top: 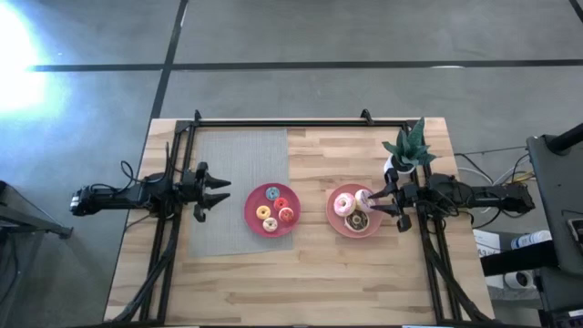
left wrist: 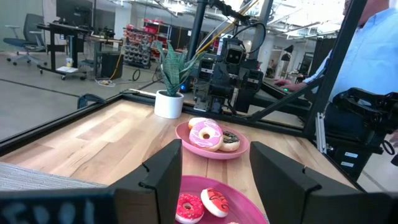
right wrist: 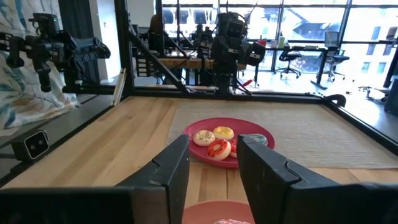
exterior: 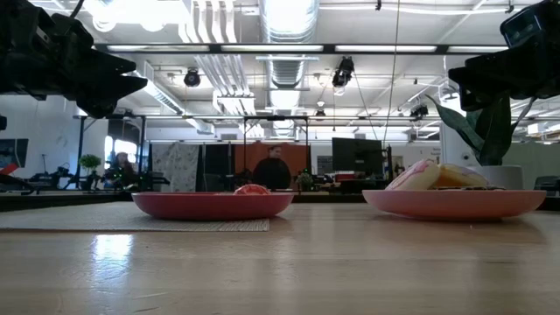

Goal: Pick & Place donuts
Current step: Return to Home Position

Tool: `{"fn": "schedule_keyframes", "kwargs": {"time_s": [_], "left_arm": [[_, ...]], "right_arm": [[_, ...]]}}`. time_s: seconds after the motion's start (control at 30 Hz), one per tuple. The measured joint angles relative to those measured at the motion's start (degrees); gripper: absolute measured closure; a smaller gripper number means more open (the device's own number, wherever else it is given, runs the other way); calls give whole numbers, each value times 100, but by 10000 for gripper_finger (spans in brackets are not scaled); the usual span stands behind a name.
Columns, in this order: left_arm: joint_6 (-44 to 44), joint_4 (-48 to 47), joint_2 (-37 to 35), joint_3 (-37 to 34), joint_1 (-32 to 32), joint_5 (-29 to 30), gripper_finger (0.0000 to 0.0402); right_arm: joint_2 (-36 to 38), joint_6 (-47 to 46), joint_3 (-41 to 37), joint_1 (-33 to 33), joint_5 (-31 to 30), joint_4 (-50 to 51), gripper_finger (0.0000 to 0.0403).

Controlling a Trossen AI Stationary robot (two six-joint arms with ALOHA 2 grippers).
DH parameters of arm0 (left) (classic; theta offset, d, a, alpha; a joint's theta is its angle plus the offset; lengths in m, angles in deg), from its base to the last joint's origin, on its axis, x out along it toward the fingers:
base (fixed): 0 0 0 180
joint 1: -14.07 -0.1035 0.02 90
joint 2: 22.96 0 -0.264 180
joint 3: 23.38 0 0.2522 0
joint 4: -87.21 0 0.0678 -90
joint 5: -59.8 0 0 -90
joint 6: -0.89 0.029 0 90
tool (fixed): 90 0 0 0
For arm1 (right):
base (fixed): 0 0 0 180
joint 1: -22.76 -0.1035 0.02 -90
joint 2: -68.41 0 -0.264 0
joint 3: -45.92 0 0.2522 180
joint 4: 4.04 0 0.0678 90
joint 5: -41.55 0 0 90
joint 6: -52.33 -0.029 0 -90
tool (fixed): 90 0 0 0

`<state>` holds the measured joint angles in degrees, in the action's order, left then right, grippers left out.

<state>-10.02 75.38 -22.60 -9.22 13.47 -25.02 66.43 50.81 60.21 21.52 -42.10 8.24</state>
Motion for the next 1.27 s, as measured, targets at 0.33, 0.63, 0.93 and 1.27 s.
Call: {"fn": "schedule_keyframes", "kwargs": {"time_s": [0.33, 0.63, 0.93, 1.27], "left_arm": [[-2, -1, 0, 0, 0, -1, 239], [-2, -1, 0, 1, 0, 1, 239], [-1, -1, 0, 0, -1, 1, 239], [0, -1, 0, 0, 0, 1, 239]], "right_arm": [[0, 2, 0, 0, 0, 0, 271], [0, 2, 0, 0, 0, 0, 273], [0, 2, 0, 0, 0, -2, 278], [0, 2, 0, 0, 0, -2, 268]]}}
